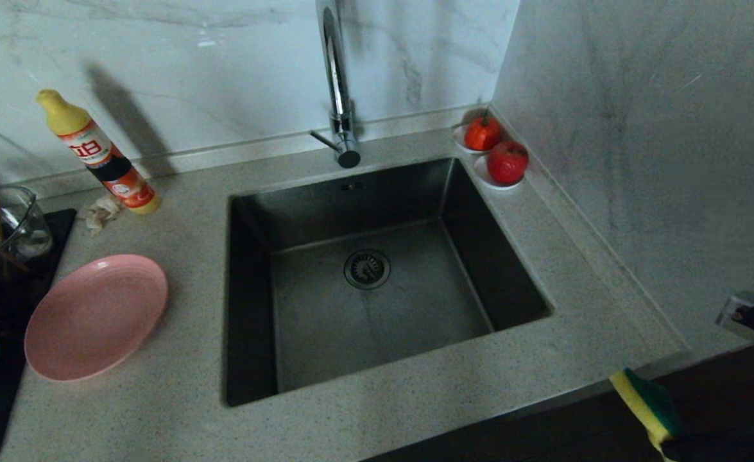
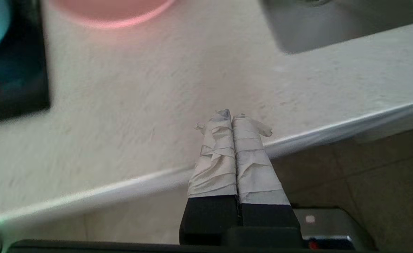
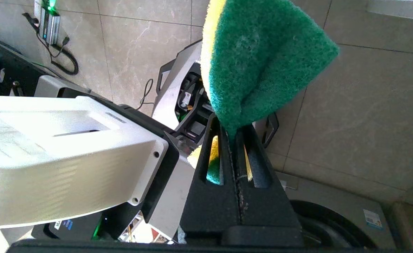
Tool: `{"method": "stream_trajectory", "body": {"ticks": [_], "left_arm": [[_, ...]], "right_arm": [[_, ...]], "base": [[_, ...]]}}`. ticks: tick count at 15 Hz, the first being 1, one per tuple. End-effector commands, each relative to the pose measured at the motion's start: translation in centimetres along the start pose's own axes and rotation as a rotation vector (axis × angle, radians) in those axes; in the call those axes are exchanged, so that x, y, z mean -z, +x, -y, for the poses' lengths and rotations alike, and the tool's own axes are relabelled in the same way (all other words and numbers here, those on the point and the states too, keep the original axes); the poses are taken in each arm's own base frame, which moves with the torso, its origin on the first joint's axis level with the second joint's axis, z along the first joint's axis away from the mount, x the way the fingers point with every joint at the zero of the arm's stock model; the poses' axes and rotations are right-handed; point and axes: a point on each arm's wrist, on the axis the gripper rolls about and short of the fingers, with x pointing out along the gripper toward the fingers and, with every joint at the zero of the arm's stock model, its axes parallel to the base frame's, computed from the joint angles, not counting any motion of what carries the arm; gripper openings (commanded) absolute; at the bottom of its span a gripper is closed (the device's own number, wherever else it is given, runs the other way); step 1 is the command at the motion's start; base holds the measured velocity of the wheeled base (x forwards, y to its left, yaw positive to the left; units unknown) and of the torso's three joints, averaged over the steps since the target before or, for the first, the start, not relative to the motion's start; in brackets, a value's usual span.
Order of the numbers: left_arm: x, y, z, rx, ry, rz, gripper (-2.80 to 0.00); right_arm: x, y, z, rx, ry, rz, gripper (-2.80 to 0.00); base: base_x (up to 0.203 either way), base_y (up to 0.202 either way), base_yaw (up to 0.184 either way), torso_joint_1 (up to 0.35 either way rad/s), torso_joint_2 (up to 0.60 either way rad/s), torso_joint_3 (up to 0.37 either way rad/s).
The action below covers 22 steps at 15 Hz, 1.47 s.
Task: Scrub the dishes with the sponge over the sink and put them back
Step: Put down the sponge
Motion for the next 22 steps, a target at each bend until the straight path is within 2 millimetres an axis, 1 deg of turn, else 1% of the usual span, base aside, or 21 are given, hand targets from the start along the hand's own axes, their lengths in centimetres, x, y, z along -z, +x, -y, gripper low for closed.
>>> {"method": "stream_trajectory", "body": {"ticks": [1, 3, 5, 7, 9, 13, 17, 18, 20, 21, 22], "left_arm": [[0.5, 0.4, 0.0, 0.001, 0.025, 0.023, -2.8], [0.0, 0.8, 0.0, -0.016, 0.027, 0.151, -2.8], [0.3, 0.9, 0.0, -0.018, 0.014, 0.129, -2.8], [0.3, 1.1, 0.0, -0.024, 0.007, 0.165, -2.8], [0.3, 1.0, 0.0, -0.019, -0.008, 0.156, -2.8], [0.3, 1.1, 0.0, -0.023, -0.02, 0.163, -2.8], [0.3, 1.1, 0.0, -0.023, -0.022, 0.163, -2.8], [0.3, 1.1, 0.0, -0.023, -0.022, 0.163, -2.8], [0.3, 1.1, 0.0, -0.023, -0.022, 0.163, -2.8], [0.3, 1.1, 0.0, -0.023, -0.022, 0.163, -2.8], [0.3, 1.1, 0.0, -0.023, -0.02, 0.163, -2.8]], "right_arm": [[0.0, -0.3, 0.0, -0.002, -0.002, 0.01, -2.8], [0.4, -0.7, 0.0, 0.007, -0.009, 0.021, -2.8], [0.5, -0.7, 0.0, 0.008, -0.007, 0.021, -2.8], [0.6, -0.6, 0.1, 0.007, -0.004, 0.019, -2.8], [1.2, -1.1, 0.1, 0.005, -0.012, 0.03, -2.8], [1.1, -1.4, 0.1, 0.004, -0.015, 0.044, -2.8], [1.0, -1.0, 0.2, 0.038, -0.02, 0.034, -2.8], [1.2, -1.1, 0.2, 0.042, -0.04, 0.034, -2.8], [1.6, -0.7, 0.3, 0.055, -0.059, 0.0, -2.8], [1.7, -0.8, 0.4, 0.064, -0.06, 0.01, -2.8], [1.7, -1.3, 0.3, 0.071, -0.064, 0.035, -2.8]], "base": [[0.0, 0.0, 0.0, 0.0, 0.0, 0.0], [0.0, 0.0, 0.0, 0.0, 0.0, 0.0], [0.0, 0.0, 0.0, 0.0, 0.0, 0.0], [0.0, 0.0, 0.0, 0.0, 0.0, 0.0], [0.0, 0.0, 0.0, 0.0, 0.0, 0.0], [0.0, 0.0, 0.0, 0.0, 0.0, 0.0], [0.0, 0.0, 0.0, 0.0, 0.0, 0.0], [0.0, 0.0, 0.0, 0.0, 0.0, 0.0], [0.0, 0.0, 0.0, 0.0, 0.0, 0.0], [0.0, 0.0, 0.0, 0.0, 0.0, 0.0], [0.0, 0.0, 0.0, 0.0, 0.0, 0.0]]}}
